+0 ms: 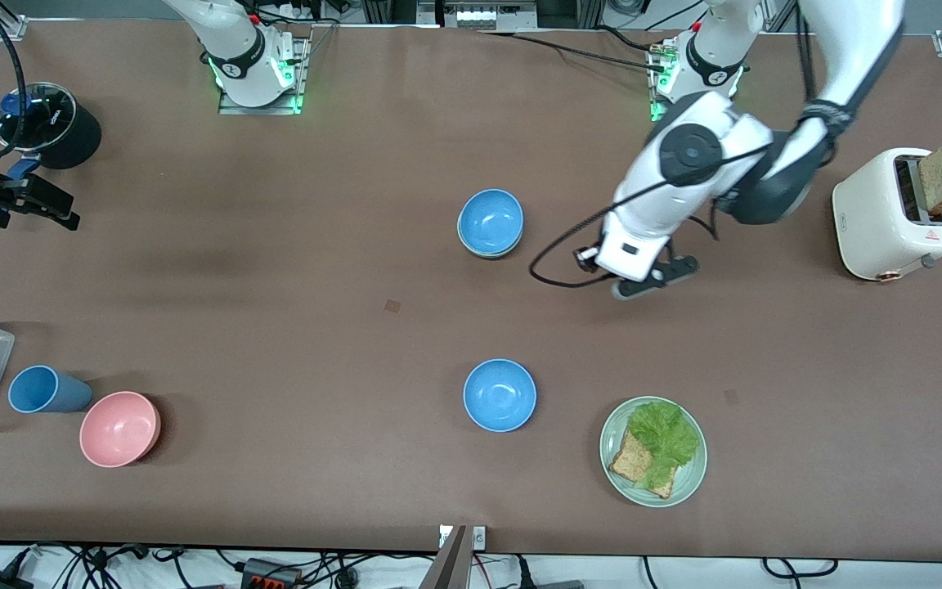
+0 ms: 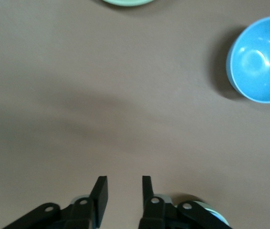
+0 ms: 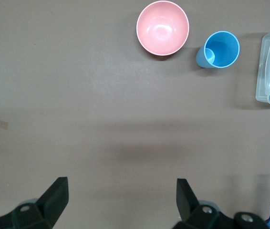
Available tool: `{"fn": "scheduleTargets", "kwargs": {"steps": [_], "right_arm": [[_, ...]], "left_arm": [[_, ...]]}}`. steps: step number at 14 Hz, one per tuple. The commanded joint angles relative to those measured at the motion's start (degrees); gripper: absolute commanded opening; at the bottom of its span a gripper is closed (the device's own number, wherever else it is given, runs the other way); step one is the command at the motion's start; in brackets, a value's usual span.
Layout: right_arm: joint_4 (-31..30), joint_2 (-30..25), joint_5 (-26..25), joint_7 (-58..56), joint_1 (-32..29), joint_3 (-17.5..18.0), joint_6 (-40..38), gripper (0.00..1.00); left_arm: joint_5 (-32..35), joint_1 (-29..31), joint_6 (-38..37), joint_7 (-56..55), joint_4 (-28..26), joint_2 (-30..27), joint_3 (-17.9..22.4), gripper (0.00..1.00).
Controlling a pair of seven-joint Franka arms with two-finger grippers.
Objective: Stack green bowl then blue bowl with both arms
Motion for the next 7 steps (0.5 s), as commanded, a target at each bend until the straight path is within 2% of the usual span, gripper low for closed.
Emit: {"fn": "scheduleTargets", "kwargs": {"steps": [1,5,6,7], "right_arm": [[-1.48,-1.45,-0.85,-0.6,-0.87,0.88,-0.34,1.0],[-1.57,-1.53,-0.84,-0.07,-0.78,0.88,-1.31,1.0],[-1.48,-1.53,-0.84,-0.07,-0.78,0.88,-1.31,1.0],[-1.48,-1.53,-0.84,-0.07,-0.78,0.88,-1.31,1.0]], "left_arm": [[-2.68,2.39,-7.9,9.65,5.62,0.28,-0.53,0.54],[-4.26,8.37,-13.02,30.3,9.67,-0.76,0.61,1.0],[-7.32,9.43,-14.16,35.05,9.59,-4.08,2.53,1.0],[-11.61,9.0,-15.3,40.14,9.15,-8.46,7.07,1.0]]}}
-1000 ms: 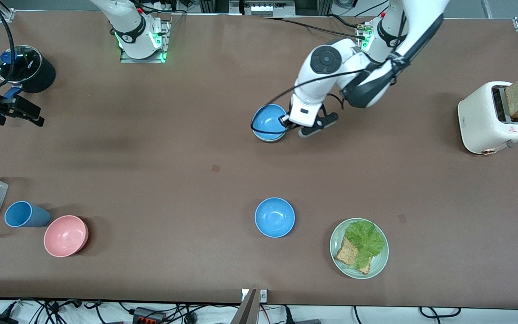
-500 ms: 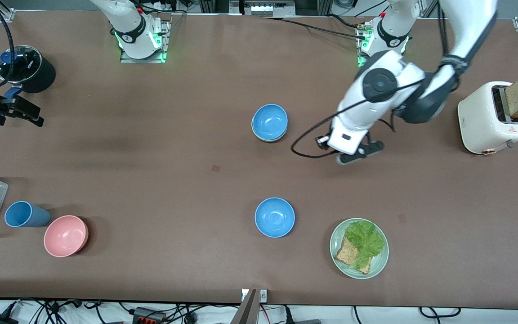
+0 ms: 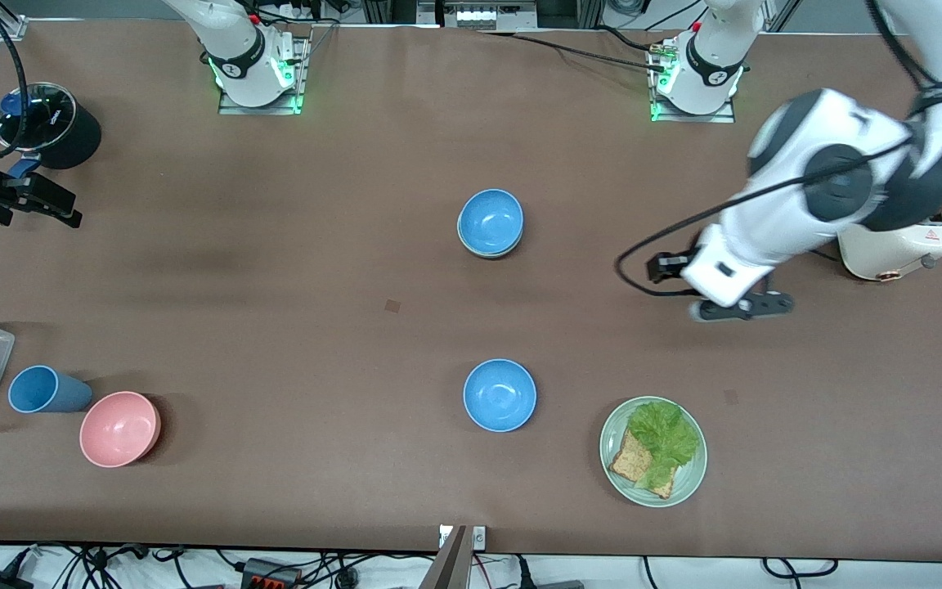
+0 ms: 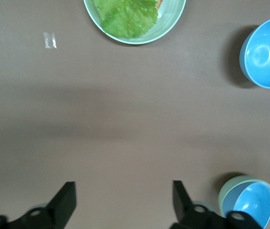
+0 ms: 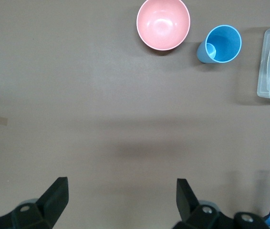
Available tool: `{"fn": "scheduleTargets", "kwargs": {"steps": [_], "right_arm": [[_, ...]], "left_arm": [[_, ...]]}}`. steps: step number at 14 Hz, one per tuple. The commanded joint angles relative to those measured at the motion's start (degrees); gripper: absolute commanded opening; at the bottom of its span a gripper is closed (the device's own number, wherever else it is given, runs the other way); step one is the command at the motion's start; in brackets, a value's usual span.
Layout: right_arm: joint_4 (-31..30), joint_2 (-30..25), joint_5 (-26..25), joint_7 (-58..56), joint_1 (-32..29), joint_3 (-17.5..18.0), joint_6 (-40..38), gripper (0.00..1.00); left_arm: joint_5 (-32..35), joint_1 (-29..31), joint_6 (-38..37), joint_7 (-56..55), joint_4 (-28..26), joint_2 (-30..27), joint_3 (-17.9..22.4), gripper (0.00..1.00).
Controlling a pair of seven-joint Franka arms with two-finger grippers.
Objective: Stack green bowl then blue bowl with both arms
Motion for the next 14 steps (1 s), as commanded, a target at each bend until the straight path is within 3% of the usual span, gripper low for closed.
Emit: {"fn": "scheduleTargets", "kwargs": {"steps": [1,4,8,10,14], "right_arm": [[-1.36,-1.54,-0.84,-0.07,-0.76,0.87,-0.34,1.0],[-1.44,-1.71,-0.84,-0.07,-0.76,0.87,-0.34,1.0],[-1.44,-1.8,-0.84,-0.07,-0.85,0.87,-0.43,1.0],[-1.44,-1.8,-0.84,-0.07,-0.85,0.87,-0.34,1.0],[-1.44,-1.8,-0.84,-0.07,-0.85,0.87,-0.08,1.0]], "left_arm": [[-10.03,-0.89,-3.86,14.33,-0.44,-10.53,10.45,1.0],[-14.9,-9.39,-5.8,24.28,-0.7,-17.4,29.25,1.0],[-14.9,-29.77,-9.13,25.45,-1.84,-21.81,55.18,1.0],[-15.52,-31.4,-13.34,25.71,-1.67,-23.04,56.83,1.0],[-14.73,-31.4,-13.36,25.89,0.0,-23.31,54.01,1.0]]}}
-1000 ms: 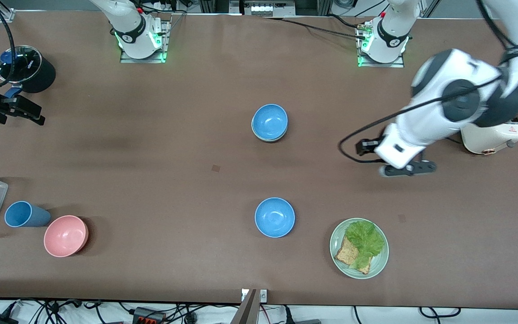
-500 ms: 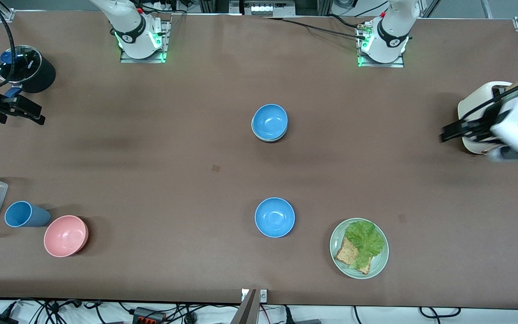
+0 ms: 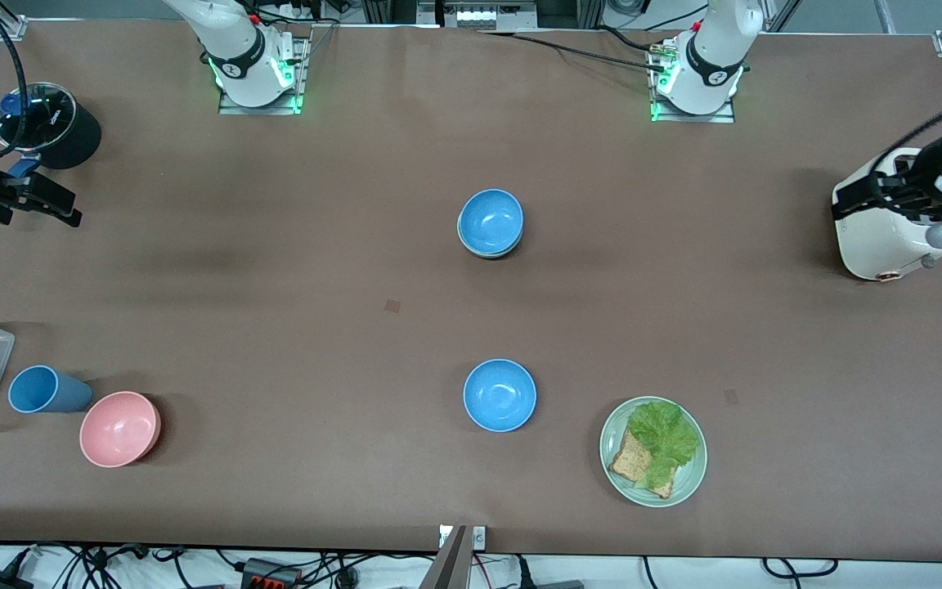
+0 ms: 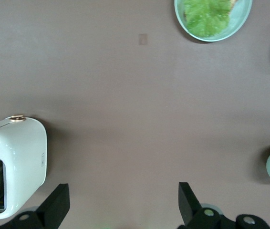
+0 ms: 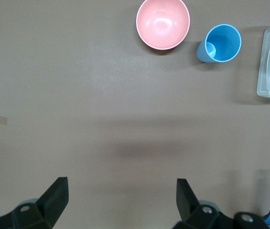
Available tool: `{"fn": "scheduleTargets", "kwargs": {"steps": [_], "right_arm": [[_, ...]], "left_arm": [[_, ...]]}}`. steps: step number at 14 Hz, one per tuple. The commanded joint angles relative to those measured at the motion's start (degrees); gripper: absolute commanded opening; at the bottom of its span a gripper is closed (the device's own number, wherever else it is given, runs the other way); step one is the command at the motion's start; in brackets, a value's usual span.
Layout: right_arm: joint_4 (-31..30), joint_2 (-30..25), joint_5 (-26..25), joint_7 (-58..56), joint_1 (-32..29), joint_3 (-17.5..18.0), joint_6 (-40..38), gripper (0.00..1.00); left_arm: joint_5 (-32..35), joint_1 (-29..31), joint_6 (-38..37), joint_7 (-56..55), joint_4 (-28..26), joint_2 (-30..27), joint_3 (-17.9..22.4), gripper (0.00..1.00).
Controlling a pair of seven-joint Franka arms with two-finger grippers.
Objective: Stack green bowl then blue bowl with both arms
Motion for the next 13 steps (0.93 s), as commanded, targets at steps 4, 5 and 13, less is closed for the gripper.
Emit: {"fn": "scheduleTargets", "kwargs": {"steps": [4,5,13], "right_arm": [[-1.41,-1.71,-0.84,-0.07,-0.78,0.87,0.2,1.0],[-1.41,-1.71,-0.84,-0.07,-0.78,0.87,0.12,1.0],[-1.41,-1.63,-0.84,-0.07,-0.78,0.87,0.2,1.0]], "left_arm": [[-0.87,0.27,-0.9,1.17,0.15,-0.84,-0.94,1.0],[-0.87,0.27,-0.81,1.17,0.15,-0.84,-0.94,1.0],[-1.57,0.45,-1.07,1.61,0.32,-0.75,-0.85,1.0]]}}
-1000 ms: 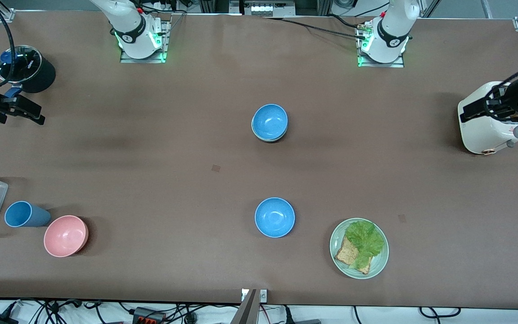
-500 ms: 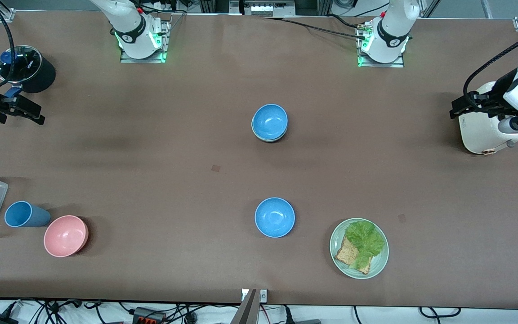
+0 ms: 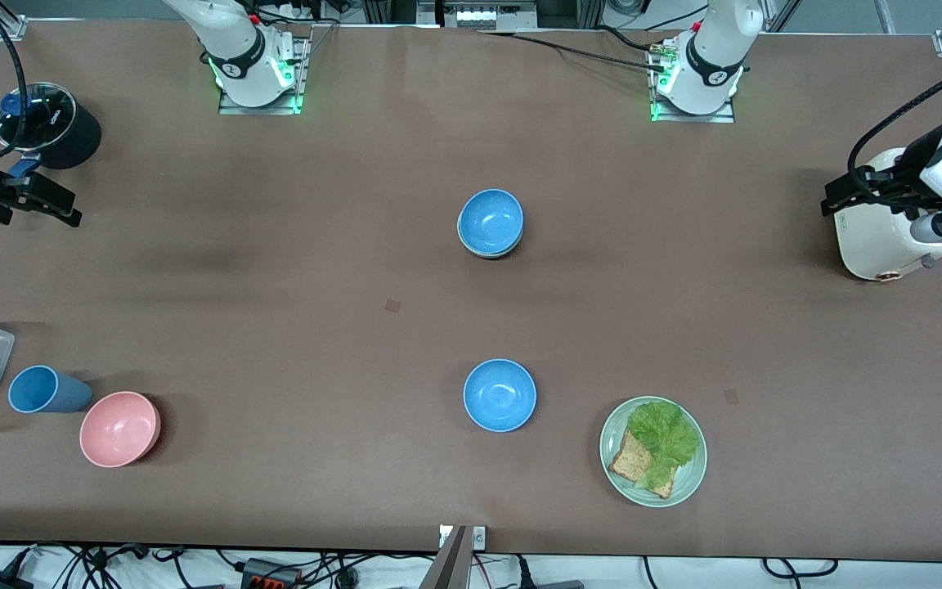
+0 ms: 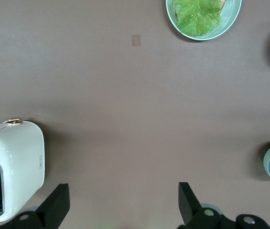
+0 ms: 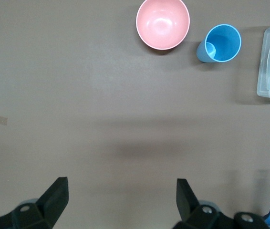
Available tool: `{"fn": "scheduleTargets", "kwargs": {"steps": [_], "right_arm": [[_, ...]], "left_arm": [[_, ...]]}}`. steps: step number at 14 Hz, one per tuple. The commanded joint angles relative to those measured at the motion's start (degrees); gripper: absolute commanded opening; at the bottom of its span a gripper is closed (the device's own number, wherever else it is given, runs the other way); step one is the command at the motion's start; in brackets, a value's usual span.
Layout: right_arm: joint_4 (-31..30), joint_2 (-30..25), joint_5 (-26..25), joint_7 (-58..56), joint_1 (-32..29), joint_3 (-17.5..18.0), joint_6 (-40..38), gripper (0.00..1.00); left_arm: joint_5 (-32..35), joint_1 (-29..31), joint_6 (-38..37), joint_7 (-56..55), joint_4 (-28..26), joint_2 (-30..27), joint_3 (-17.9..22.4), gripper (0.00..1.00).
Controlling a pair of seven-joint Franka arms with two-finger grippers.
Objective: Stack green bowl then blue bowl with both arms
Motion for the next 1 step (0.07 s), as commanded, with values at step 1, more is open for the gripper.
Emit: {"fn": "scheduleTargets", "kwargs": {"steps": [1], "right_arm": [[-1.41,-1.62,-0.84,-0.07,-0.77,0.87,0.2,1.0]], "left_arm": [[-1.57,0.33,-1.04,1.33,0.41,-0.45,-0.04,1.0]]}}
